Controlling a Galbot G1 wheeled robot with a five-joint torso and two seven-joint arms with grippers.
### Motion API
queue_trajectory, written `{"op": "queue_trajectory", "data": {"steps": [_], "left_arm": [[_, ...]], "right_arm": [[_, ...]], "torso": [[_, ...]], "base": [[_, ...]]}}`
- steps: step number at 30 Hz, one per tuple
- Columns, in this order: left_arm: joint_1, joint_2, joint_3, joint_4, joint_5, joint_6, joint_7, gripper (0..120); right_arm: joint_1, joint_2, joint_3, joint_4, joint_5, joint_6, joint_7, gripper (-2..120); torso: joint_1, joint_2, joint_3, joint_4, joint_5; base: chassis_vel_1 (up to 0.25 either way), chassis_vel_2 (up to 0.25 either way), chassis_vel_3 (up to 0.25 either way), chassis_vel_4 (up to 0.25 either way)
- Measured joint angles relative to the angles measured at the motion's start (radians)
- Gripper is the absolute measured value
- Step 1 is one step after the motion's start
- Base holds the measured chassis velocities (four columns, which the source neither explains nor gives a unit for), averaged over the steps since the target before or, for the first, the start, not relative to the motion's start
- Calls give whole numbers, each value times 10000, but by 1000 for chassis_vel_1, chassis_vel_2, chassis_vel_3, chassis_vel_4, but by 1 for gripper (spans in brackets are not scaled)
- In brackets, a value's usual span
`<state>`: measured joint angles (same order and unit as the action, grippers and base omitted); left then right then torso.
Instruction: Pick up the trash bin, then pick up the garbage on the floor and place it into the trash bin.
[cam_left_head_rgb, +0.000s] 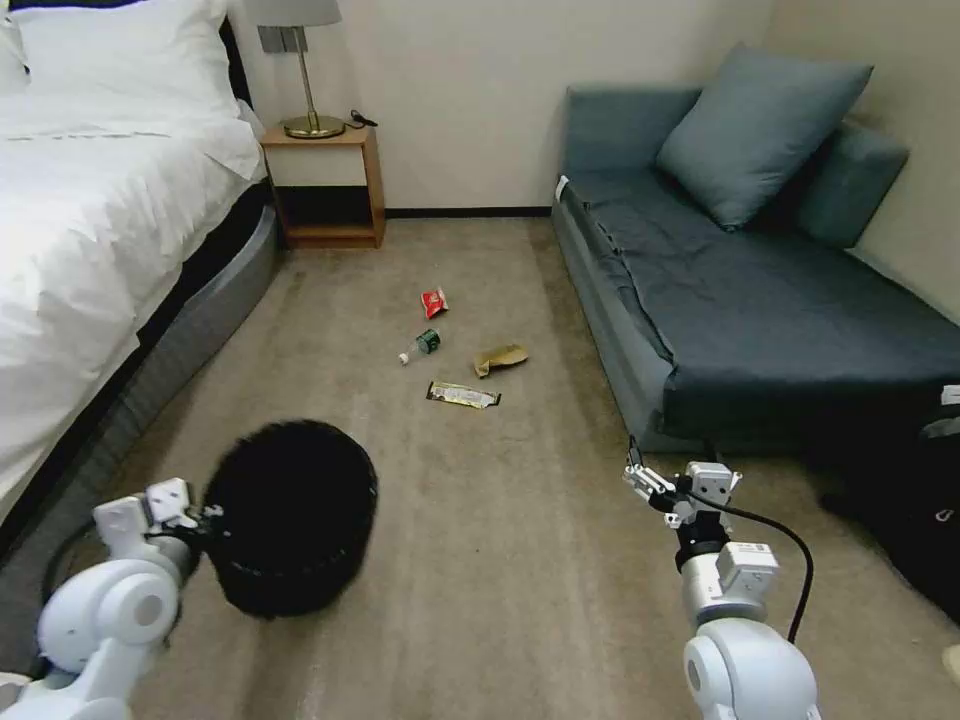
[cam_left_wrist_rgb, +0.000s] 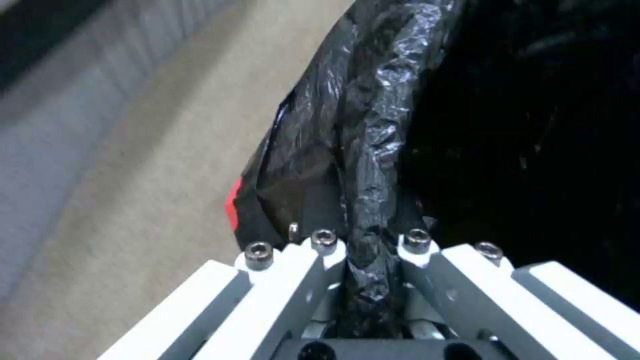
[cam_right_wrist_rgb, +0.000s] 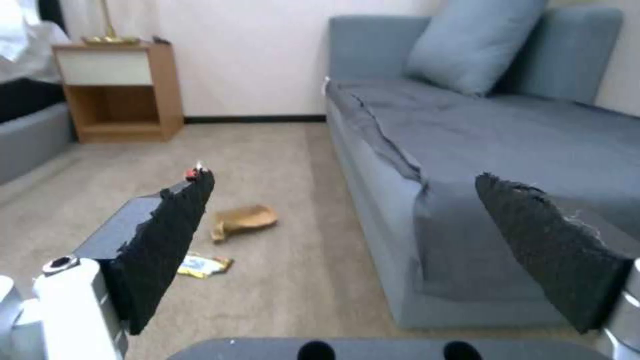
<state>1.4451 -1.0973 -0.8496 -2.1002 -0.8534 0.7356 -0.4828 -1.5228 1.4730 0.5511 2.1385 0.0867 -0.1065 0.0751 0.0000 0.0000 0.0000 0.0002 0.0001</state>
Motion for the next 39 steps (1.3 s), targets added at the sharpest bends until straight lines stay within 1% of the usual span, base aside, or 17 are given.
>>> {"op": "queue_trajectory", "data": {"steps": [1, 4, 12, 20, 26, 31, 37, 39], "left_arm": [[79, -74, -150, -148, 258, 0, 151, 2], [236, -214, -369, -321, 636, 0, 357, 2], [385, -360, -554, -432, 660, 2, 418, 2], [410, -397, -648, -443, 654, 1, 421, 2], [410, -434, -649, -439, 643, 2, 427, 2], [291, -417, -657, -355, 623, 0, 429, 2], [212, -395, -780, -219, 627, -1, 425, 2], [202, -392, -816, -193, 627, -3, 425, 2]], "right_arm": [[1, -111, -8, -46, 148, 112, -94, 100], [13, -274, -72, -127, 395, 233, -315, 100], [92, -301, -235, -388, 438, 643, -640, 100], [109, -325, -301, -424, 407, 660, -723, 100], [127, -330, -304, -442, 386, 660, -767, 100], [101, -317, -312, -453, 310, 653, -826, 100], [65, -297, -389, -453, 243, 639, -894, 100], [70, -296, -406, -459, 229, 638, -914, 100]], "torso": [[0, 0, 0, -2, 0], [0, 0, 0, -1, 0], [0, 0, 0, -1, 0], [0, 0, -1, -1, -1], [0, 0, -1, -1, -1], [1, 0, 0, -2, -2], [0, 0, 0, 0, 2], [0, 0, 1, -2, -6]], "base": [[0, 0, 0, 0], [0, 0, 0, 0], [0, 0, 0, 0], [-51, 37, 61, -48], [-192, 167, 173, -196], [-218, 235, 224, -231], [-273, 265, 284, -277], [-321, 308, 328, -310]]}}
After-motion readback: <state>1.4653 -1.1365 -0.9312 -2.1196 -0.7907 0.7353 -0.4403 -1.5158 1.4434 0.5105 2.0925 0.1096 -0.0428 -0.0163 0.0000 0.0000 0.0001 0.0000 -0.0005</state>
